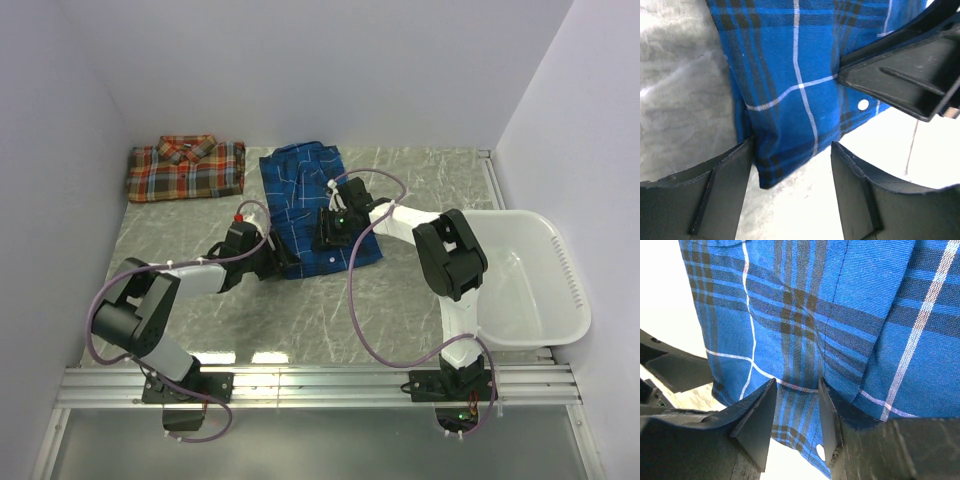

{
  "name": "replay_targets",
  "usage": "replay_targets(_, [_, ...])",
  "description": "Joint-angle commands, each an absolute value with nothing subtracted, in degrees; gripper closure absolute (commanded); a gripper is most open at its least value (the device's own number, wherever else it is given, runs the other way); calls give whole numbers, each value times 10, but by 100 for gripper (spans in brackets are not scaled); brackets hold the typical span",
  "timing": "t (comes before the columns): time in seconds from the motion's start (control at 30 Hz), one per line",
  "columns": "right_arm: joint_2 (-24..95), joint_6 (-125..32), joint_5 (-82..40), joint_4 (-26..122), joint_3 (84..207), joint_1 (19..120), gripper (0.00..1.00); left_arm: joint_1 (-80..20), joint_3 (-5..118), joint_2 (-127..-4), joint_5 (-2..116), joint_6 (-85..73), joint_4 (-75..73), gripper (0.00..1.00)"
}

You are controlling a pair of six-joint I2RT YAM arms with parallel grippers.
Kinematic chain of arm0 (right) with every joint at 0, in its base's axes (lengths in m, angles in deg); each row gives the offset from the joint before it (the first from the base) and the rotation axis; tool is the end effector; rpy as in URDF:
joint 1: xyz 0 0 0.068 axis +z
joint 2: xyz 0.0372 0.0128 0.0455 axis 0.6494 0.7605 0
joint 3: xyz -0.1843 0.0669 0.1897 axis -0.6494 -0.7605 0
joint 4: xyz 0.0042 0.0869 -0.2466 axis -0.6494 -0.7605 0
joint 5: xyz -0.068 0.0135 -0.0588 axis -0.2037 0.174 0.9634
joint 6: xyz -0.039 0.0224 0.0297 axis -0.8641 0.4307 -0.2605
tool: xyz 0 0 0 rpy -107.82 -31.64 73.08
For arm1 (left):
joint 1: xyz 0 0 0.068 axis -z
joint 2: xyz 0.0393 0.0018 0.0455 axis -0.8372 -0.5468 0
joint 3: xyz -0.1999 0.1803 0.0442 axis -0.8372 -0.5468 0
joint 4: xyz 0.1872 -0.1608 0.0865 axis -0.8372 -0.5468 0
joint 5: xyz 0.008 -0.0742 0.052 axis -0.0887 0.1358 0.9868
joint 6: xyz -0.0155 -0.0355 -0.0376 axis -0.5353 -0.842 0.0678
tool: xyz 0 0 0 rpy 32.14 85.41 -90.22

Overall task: Fold and stack the long sleeve shirts
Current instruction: Fold the shirt

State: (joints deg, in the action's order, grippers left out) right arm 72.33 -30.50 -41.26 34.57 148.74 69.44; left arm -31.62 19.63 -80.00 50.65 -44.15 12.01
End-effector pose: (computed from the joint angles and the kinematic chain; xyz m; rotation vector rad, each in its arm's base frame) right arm 0.3726 0.2251 0.1515 -0.3512 2.5985 0.9576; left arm 0.2630 -0.1339 0.1459 -0.3777 2.3911 -0.9504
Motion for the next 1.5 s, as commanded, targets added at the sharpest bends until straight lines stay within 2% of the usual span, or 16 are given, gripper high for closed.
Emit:
replay_targets(0.0, [743,-314,-401,325,1479,690,53,-314,197,-774,509,-450,105,31])
replay_targets(0.3, [740,-314,-401,325,1476,689,53,-314,203,-814,447,-447,156,31])
replay_targets(0.6, [746,-313,-404,325,1480,689,53,-314,205,-803,449,-420,174,31])
replay_targets(0.7, [743,-312,-402,324,1478,688,53,-314,217,-813,440,-415,159,31])
replay_targets(1.03, [743,-312,-401,324,1479,688,53,-314,235,-811,391,-401,3,43])
replay_targets(1.47, [737,-317,-387,314,1479,687,53,-314,220,-802,268,-384,-28,42])
